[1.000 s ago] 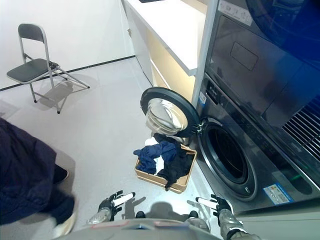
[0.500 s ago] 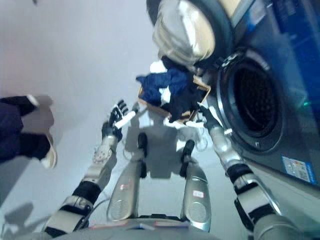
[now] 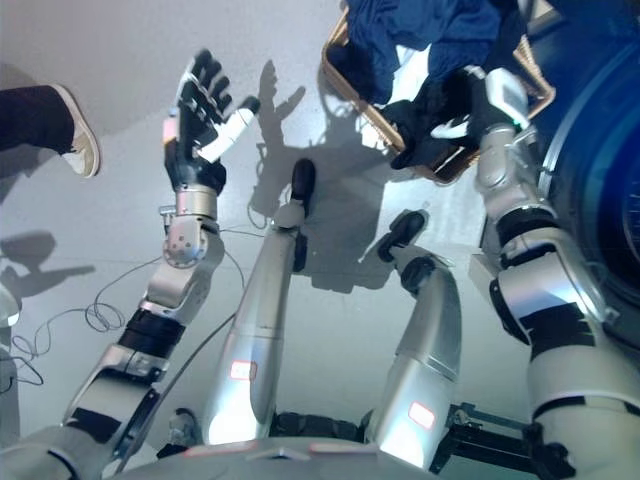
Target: Put the clothes in the basket into the washing machine.
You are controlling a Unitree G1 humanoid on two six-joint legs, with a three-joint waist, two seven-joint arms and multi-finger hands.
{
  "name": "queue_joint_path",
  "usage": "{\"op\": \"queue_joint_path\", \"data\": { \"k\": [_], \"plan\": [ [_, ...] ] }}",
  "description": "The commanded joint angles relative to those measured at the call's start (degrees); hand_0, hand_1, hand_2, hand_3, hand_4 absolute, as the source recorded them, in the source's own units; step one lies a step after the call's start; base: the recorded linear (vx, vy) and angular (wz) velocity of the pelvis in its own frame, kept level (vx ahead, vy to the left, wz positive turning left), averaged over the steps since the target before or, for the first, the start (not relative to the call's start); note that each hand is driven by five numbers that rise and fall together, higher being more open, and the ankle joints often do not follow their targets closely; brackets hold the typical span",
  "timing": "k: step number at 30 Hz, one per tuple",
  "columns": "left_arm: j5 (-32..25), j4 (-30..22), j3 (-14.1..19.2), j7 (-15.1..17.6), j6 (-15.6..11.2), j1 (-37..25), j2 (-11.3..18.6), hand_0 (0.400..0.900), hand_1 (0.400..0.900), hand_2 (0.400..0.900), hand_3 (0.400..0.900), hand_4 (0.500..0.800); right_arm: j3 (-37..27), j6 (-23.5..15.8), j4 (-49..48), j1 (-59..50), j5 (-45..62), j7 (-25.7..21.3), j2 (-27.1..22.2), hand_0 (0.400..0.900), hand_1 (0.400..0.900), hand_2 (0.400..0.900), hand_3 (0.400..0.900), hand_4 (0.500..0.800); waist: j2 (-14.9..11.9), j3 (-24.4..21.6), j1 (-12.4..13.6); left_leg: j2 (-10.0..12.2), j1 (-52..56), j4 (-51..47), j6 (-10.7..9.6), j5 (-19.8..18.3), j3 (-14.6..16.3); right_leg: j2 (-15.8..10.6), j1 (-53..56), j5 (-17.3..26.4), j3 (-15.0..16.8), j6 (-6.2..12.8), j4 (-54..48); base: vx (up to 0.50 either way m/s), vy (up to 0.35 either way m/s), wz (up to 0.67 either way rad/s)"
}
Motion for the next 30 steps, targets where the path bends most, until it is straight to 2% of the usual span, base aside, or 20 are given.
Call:
{"op": "queue_joint_path", "data": {
  "k": [1, 7, 10, 14, 15, 22, 30],
  "plan": [
    [1.7, -8.4, -0.7, 1.5, -5.9, 1.1, -1.4, 0.9, 0.9, 0.9, 0.9, 0.8, 1.9, 0.3, 2.2, 0.4, -0.2, -3.4, -4.5, 0.9, 0.9, 0.9, 0.9, 0.8, 4.2, -5.7, 1.3, -0.8, -6.8, 10.9, 1.6, -11.7, -1.3, -0.9, -9.6, 3.0, 4.4, 6.4, 2.7, 0.0, 0.0, 0.0],
    [0.6, -11.4, -1.5, 2.0, -5.9, 2.2, -0.8, 0.9, 0.9, 0.9, 0.9, 0.8, 3.9, 1.2, 3.3, 0.0, -2.3, -2.8, -4.6, 0.9, 0.9, 0.9, 0.9, 0.8, 5.0, -5.5, 2.0, -1.7, -13.5, 16.9, 2.4, -13.3, -1.6, -1.9, -17.4, 0.6, 7.1, 5.93, 10.2, 0.01, 0.001, 0.05],
    [-0.3, -10.9, -1.6, 2.2, -6.1, 2.4, -0.7, 0.9, 0.9, 0.9, 0.9, 0.8, 4.9, 2.1, 5.1, -0.5, -4.1, -2.3, -3.5, 0.9, 0.9, 0.9, 0.9, 0.8, 5.3, -5.6, 2.0, -2.0, -15.3, 18.4, 2.6, -13.6, -1.5, -2.2, -19.7, 0.2, 8.0, 5.89, 12.3, 0.01, -0.001, 0.04],
    [-1.3, -12.7, -0.5, 2.6, -6.2, 4.0, 0.1, 0.9, 0.9, 0.9, 0.9, 0.8, 4.1, 3.6, 6.7, -0.9, -5.2, -1.9, -2.5, 0.9, 0.9, 0.9, 0.9, 0.8, 6.9, -4.8, 2.6, -2.4, -16.8, 21.3, 3.0, -14.2, -1.8, -2.4, -21.3, -0.7, 8.9, 5.77, 15.0, 0.01, 0.008, 0.01],
    [-1.4, -12.7, -0.5, 2.6, -6.2, 4.2, 0.2, 0.9, 0.9, 0.9, 0.9, 0.8, 4.0, 3.7, 6.8, -0.9, -5.3, -2.0, -2.5, 0.4, 0.4, 0.4, 0.4, 0.5, 7.2, -4.6, 2.7, -2.4, -16.9, 21.7, 3.0, -14.3, -1.7, -2.3, -21.3, -0.7, 9.0, 5.78, 15.4, 0.01, 0.024, -0.06],
    [-1.7, -12.6, 0.1, 2.7, -6.1, 6.1, 0.4, 0.9, 0.9, 0.9, 0.9, 0.8, 2.7, 3.8, 5.9, 0.5, -4.9, -2.6, -2.1, 0.4, 0.4, 0.4, 0.4, 0.5, 8.1, -4.9, 2.3, -2.6, -17.0, 23.2, 3.1, -14.3, -2.1, -2.3, -21.3, -0.4, 9.5, 5.63, 16.0, 0.0, 0.004, -0.01],
    [-1.0, -10.5, 0.9, 3.1, -6.0, 7.3, -0.5, 0.9, 0.9, 0.9, 0.9, 0.8, 0.6, 2.4, 1.8, 2.9, -3.1, -5.4, -2.5, 0.4, 0.4, 0.4, 0.4, 0.5, 5.7, -7.9, 0.9, -2.0, -16.4, 21.2, 2.9, -13.2, -1.0, -1.8, -21.2, 1.5, 10.0, 5.64, 13.3, 0.0, 0.0, -0.04]
  ]
}}
